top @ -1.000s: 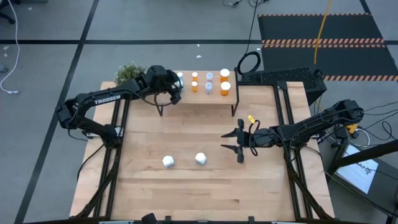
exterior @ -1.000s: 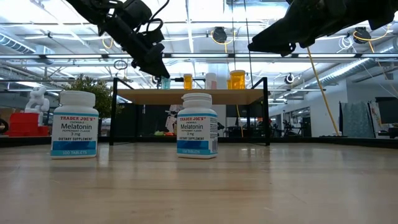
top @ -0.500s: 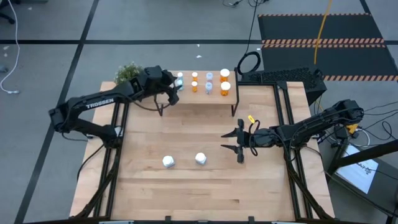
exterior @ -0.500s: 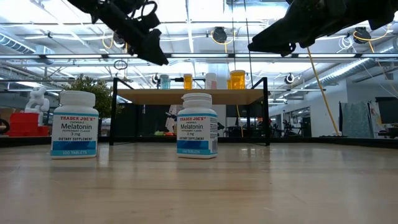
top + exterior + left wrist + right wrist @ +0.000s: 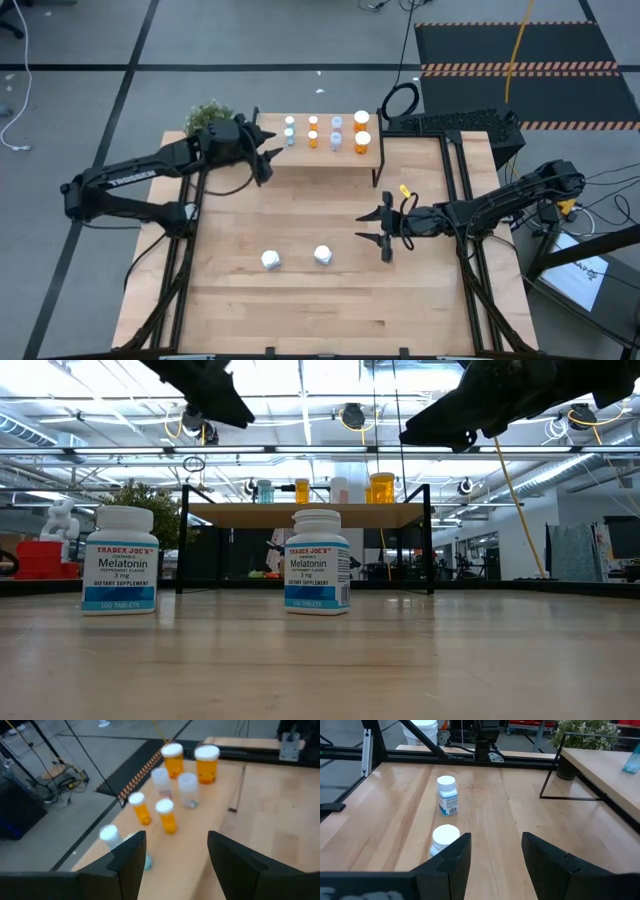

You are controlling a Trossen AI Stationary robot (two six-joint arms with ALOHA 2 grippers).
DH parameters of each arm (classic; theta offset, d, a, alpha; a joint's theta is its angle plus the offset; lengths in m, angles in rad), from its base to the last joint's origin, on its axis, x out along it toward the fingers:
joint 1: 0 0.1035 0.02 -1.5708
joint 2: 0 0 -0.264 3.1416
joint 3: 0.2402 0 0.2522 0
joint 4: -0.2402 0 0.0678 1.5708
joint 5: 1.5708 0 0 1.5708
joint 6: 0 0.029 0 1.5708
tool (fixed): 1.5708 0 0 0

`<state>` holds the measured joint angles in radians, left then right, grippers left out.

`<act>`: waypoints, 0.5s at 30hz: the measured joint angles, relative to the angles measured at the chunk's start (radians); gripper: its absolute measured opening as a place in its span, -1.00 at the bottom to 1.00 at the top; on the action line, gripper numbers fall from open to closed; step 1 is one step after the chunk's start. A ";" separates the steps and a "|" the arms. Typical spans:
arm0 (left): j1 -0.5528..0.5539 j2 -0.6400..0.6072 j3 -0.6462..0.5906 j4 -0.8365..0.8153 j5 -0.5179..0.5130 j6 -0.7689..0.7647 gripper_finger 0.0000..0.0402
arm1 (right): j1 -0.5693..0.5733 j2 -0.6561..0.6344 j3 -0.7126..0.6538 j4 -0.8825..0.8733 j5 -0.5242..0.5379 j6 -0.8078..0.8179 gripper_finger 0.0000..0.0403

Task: Pick and place medicine bottles onto shelf by color
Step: Put the right white medicine bottle on the shelf

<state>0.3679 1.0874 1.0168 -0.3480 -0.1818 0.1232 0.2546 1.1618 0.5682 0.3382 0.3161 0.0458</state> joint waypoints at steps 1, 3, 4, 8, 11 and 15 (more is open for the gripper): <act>-0.016 -0.011 0.000 -0.020 -0.010 -0.010 0.07 | 0.000 0.000 0.000 0.000 0.000 0.009 -0.16; -0.053 -0.034 0.000 -0.049 -0.030 -0.031 0.06 | 0.000 0.000 0.000 0.000 0.000 0.031 -0.16; -0.074 -0.044 0.000 -0.064 -0.037 -0.041 0.06 | 0.000 0.000 0.000 0.001 0.000 0.042 -0.16; -0.166 -0.070 0.000 -0.089 -0.055 -0.066 0.06 | 0.000 0.000 0.000 0.025 -0.004 0.074 -0.16; -0.233 -0.085 0.000 -0.086 -0.056 -0.082 0.06 | 0.003 0.000 0.000 0.046 -0.004 0.081 -0.16; -0.313 -0.082 0.000 -0.100 -0.056 -0.110 0.06 | 0.003 0.000 0.000 0.054 -0.004 0.067 -0.16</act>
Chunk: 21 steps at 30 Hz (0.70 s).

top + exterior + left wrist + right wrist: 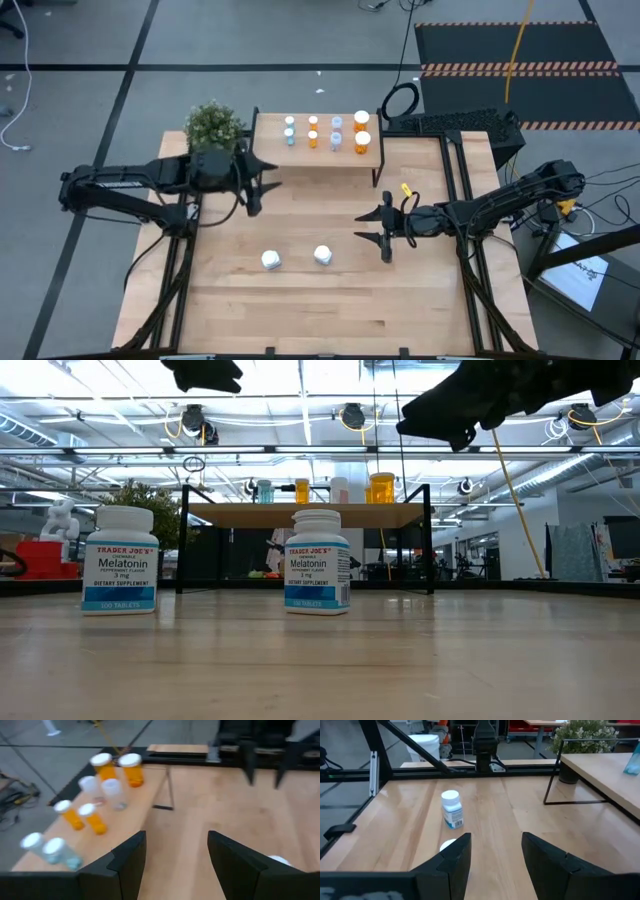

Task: Pick and place medicine bottles onto shelf by color
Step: Put the right white medicine bottle on the shelf

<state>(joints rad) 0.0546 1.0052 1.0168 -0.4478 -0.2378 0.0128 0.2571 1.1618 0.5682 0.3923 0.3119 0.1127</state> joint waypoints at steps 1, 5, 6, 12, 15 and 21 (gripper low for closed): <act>-0.019 0.004 0.000 -0.002 -0.003 -0.008 0.06 | 0.000 0.000 0.000 0.000 0.000 -0.007 -0.16; -0.099 0.021 0.000 -0.038 -0.068 -0.055 0.06 | -0.004 0.000 0.000 0.000 0.000 -0.050 -0.16; -0.118 0.029 0.000 -0.039 -0.085 -0.067 0.06 | -0.008 0.000 0.000 0.000 0.000 -0.061 -0.16; -0.239 0.077 0.000 -0.086 -0.114 -0.131 0.06 | -0.028 0.000 0.000 0.007 0.000 -0.091 -0.16; -0.295 0.103 0.000 -0.094 -0.135 -0.156 0.06 | -0.035 0.000 0.000 0.030 0.000 -0.095 -0.16; -0.369 0.170 0.000 -0.103 -0.140 -0.173 0.06 | -0.037 0.000 0.000 0.060 0.000 -0.121 -0.16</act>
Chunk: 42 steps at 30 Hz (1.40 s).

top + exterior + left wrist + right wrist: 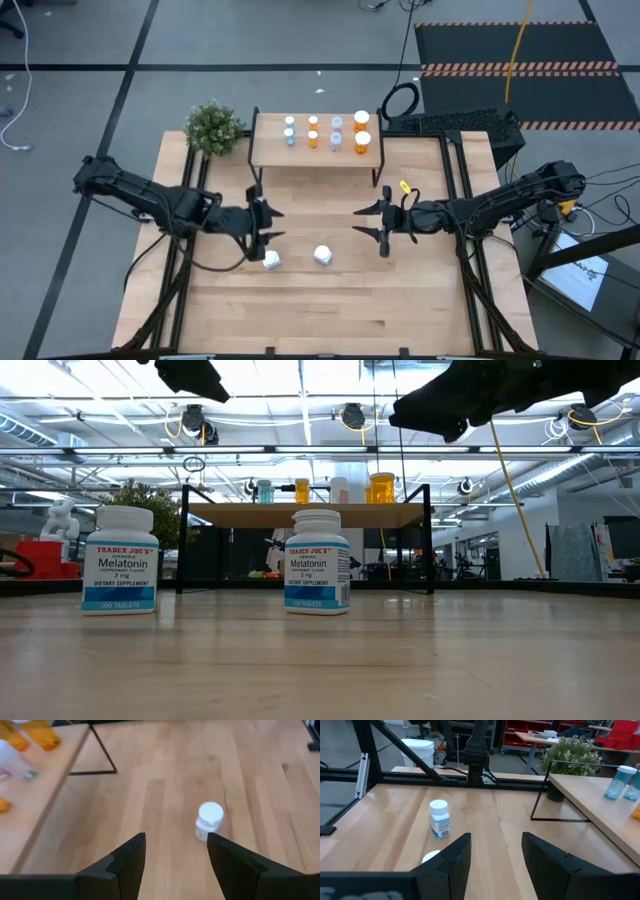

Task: Pick and place medicine bottles onto shelf by color
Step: Put the right white medicine bottle on the shelf

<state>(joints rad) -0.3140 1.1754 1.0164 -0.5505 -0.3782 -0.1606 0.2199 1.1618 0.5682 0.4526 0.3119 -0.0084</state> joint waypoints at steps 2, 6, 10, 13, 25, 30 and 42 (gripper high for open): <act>-0.015 0.023 0.000 0.002 0.000 0.000 0.06 | 0.000 0.000 0.000 0.000 0.000 -0.004 -0.16; -0.024 0.080 0.000 0.002 0.000 -0.038 0.06 | 0.000 0.000 0.000 0.000 0.000 -0.004 -0.16; -0.037 0.158 0.000 0.002 -0.001 -0.106 0.06 | 0.003 0.000 0.000 -0.018 -0.002 0.008 -0.16; -0.055 0.219 0.000 0.024 0.001 -0.103 0.06 | 0.010 0.000 0.000 -0.025 -0.003 0.024 -0.16; -0.054 0.415 0.000 0.234 0.065 0.012 0.07 | 0.054 0.000 0.000 -0.051 -0.002 0.049 -0.16; -0.020 0.452 -0.001 0.317 0.118 0.029 0.24 | 0.070 0.000 0.000 -0.062 -0.002 0.069 -0.16; 0.030 0.566 0.000 0.399 0.125 0.141 0.78 | 0.071 0.000 0.000 -0.106 -0.002 0.120 -0.16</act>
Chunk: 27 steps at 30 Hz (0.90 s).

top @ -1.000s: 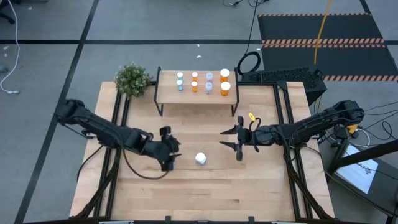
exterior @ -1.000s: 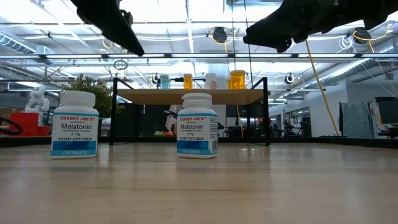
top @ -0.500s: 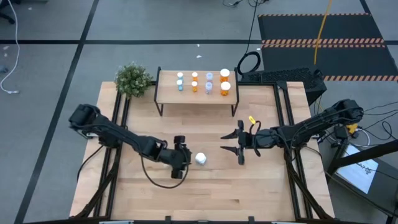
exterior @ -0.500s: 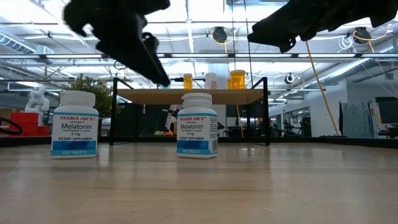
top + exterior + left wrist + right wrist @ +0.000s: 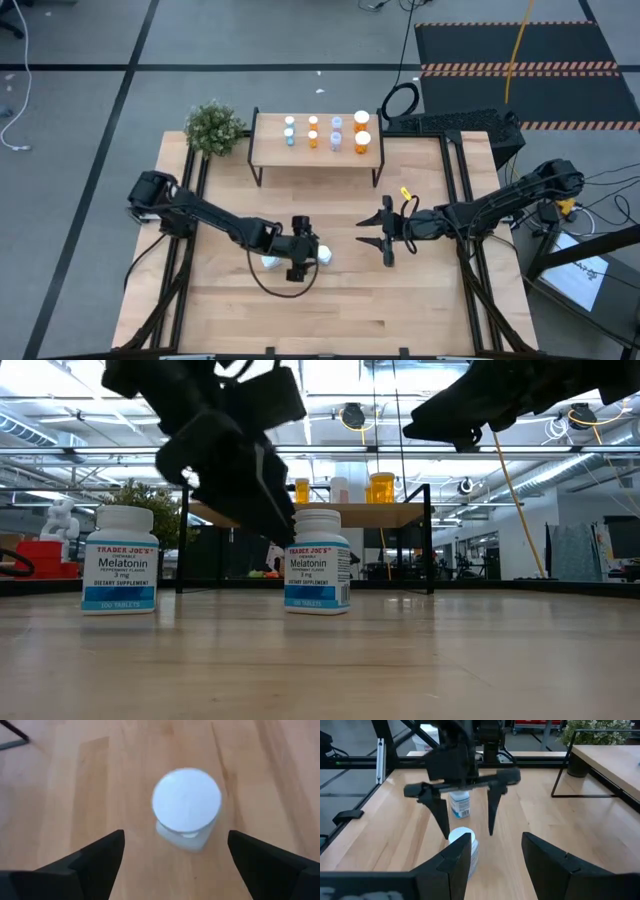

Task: Pick and place medicine bottles onto shelf by color
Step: Put the right white medicine bottle on the shelf

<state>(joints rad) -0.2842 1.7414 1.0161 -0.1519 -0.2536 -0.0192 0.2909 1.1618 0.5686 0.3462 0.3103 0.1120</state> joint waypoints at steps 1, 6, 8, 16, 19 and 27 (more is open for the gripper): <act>0.005 0.013 0.000 0.014 0.013 0.012 0.77 | 0.000 0.000 0.000 0.000 0.000 0.000 -0.16; 0.028 0.059 0.000 0.097 0.071 0.021 0.69 | 0.000 0.000 0.000 0.000 0.000 0.004 -0.16; 0.034 0.065 0.000 0.100 0.070 0.029 0.66 | 0.000 0.000 0.000 -0.001 0.000 0.008 -0.16; 0.028 0.066 0.000 0.106 0.092 0.096 0.53 | 0.006 0.000 0.000 -0.007 0.001 0.008 -0.16; 0.026 0.065 0.000 0.112 0.121 0.119 0.44 | 0.006 0.000 0.000 -0.007 0.001 0.008 -0.16; 0.026 0.065 0.000 0.153 0.142 0.144 0.17 | 0.006 0.000 0.000 -0.008 0.001 0.008 -0.16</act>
<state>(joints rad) -0.2577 1.8065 1.0161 0.0013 -0.1117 0.1250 0.2966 1.1618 0.5686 0.3386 0.3115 0.1196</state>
